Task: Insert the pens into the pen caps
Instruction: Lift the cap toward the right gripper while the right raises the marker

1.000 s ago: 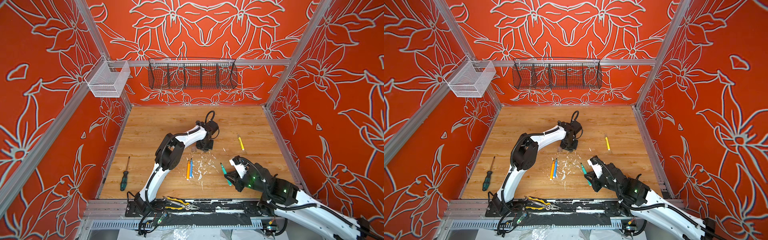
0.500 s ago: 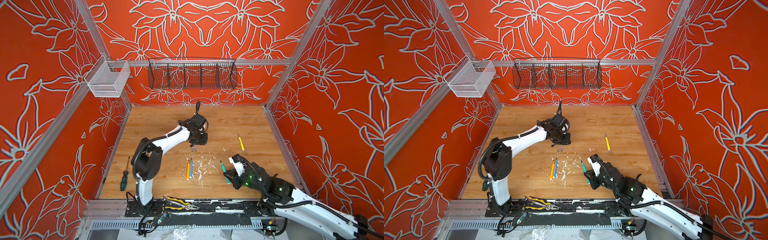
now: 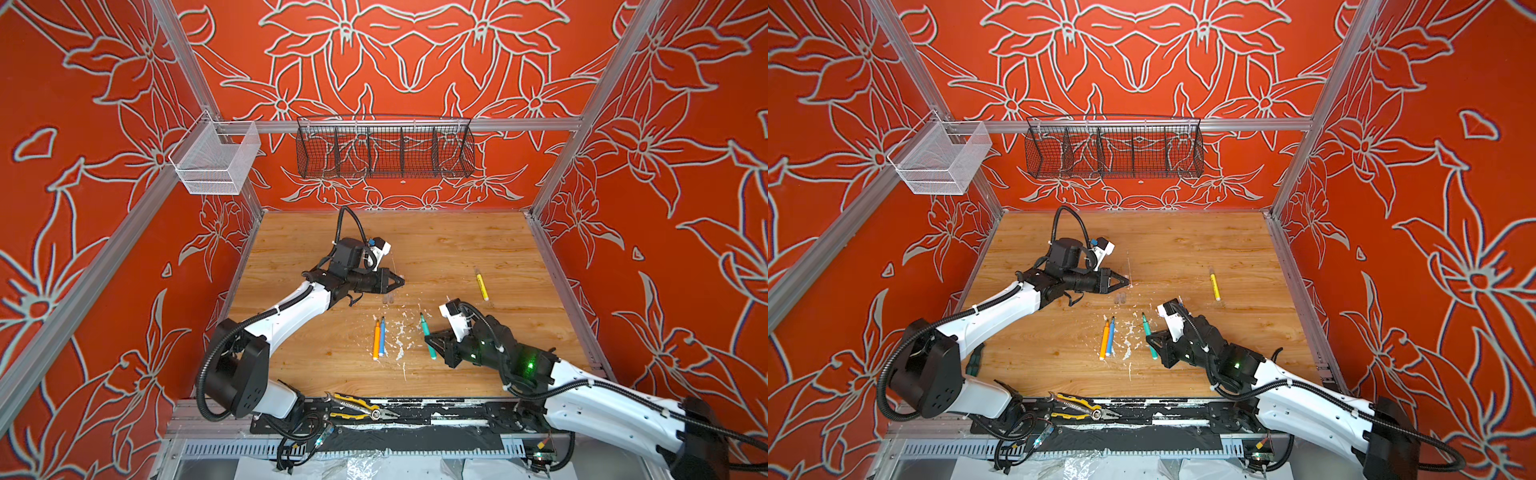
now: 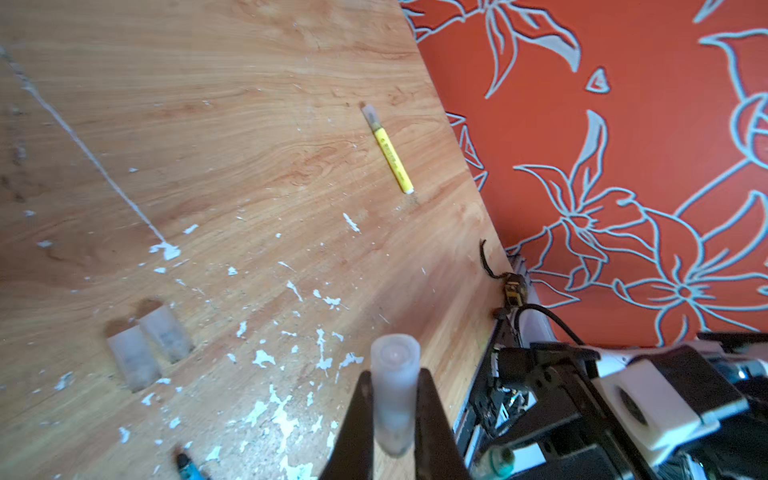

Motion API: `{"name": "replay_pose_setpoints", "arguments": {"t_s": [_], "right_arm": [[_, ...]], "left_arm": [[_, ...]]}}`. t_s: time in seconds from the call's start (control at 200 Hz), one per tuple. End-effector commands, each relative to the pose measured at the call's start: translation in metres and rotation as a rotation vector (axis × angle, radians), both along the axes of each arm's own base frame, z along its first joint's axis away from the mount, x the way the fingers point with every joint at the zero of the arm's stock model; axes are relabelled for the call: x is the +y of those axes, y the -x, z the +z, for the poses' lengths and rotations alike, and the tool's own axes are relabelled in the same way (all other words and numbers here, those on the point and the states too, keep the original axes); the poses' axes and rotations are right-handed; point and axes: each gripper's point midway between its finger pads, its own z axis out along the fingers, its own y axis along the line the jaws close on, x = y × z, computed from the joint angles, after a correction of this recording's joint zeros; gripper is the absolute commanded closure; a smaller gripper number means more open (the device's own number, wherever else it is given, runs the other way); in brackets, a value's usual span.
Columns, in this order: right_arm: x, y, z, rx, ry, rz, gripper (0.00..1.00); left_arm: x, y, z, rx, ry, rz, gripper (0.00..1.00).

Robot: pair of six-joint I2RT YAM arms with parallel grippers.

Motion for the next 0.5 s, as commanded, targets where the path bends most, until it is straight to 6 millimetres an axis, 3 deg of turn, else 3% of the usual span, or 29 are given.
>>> {"name": "replay_pose_setpoints", "arguments": {"t_s": [0.0, 0.3, 0.495], "right_arm": [[0.025, -0.004, 0.040, -0.063, -0.129, 0.062, 1.00], [0.048, -0.017, 0.061, -0.078, -0.297, 0.056, 1.00], [0.047, -0.024, 0.062, -0.093, -0.333, 0.014, 1.00]], "left_arm": [[-0.008, 0.017, 0.047, -0.176, 0.129, -0.105, 0.88], [-0.007, 0.037, 0.065, -0.245, 0.188, -0.165, 0.89], [-0.008, 0.043, 0.070, -0.262, 0.217, -0.196, 0.89]]}}
